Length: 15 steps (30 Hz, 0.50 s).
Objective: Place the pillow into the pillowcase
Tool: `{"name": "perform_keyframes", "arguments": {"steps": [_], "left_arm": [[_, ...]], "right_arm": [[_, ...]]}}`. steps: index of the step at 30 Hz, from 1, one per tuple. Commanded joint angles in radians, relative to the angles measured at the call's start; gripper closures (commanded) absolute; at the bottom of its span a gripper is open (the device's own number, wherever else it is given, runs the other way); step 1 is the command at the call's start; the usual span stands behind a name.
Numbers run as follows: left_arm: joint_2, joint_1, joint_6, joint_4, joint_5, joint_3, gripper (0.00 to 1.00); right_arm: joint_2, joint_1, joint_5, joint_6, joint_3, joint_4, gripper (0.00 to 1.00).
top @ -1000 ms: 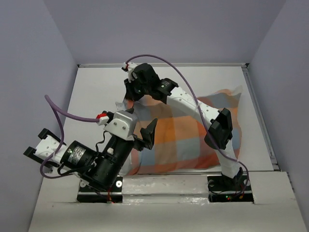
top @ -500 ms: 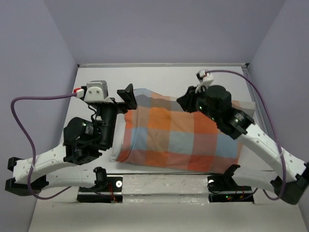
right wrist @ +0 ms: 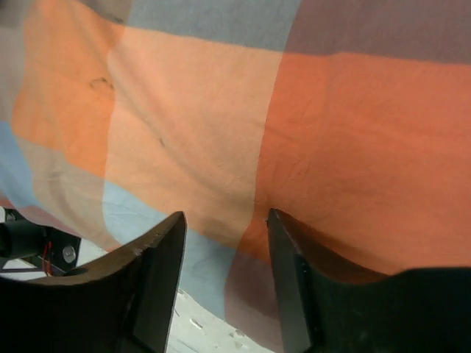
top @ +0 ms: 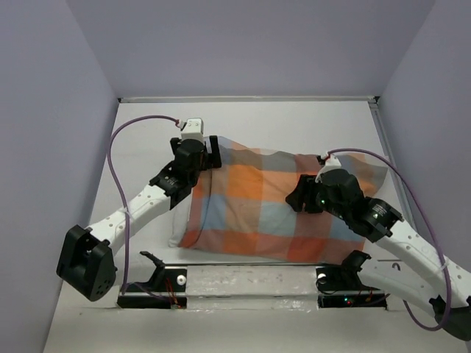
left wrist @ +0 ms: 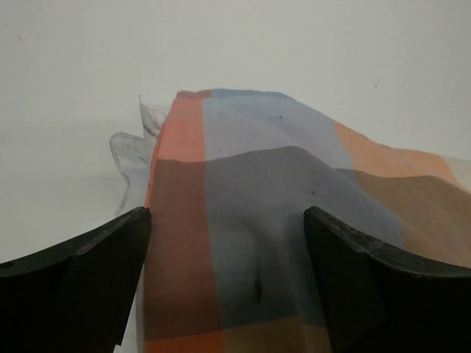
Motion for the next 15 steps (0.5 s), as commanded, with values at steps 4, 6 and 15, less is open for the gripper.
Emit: {"name": "perform_keyframes", "arguments": {"steps": [4,6,15], "left_arm": [[-0.029,0.048,-0.136,0.193,0.154,-0.174,0.29],[-0.083,0.046,-0.159,0.216,0.174,-0.266,0.57],[-0.468,0.011,-0.286,0.225,0.306,-0.53,1.0]], "right_arm": [[0.158,-0.03,0.117,0.026,-0.097,0.08,0.17],[0.308,-0.191,0.007,-0.009,-0.091,0.245,0.21],[1.074,-0.336,-0.607,-0.178,0.666,0.46,0.38]]}}
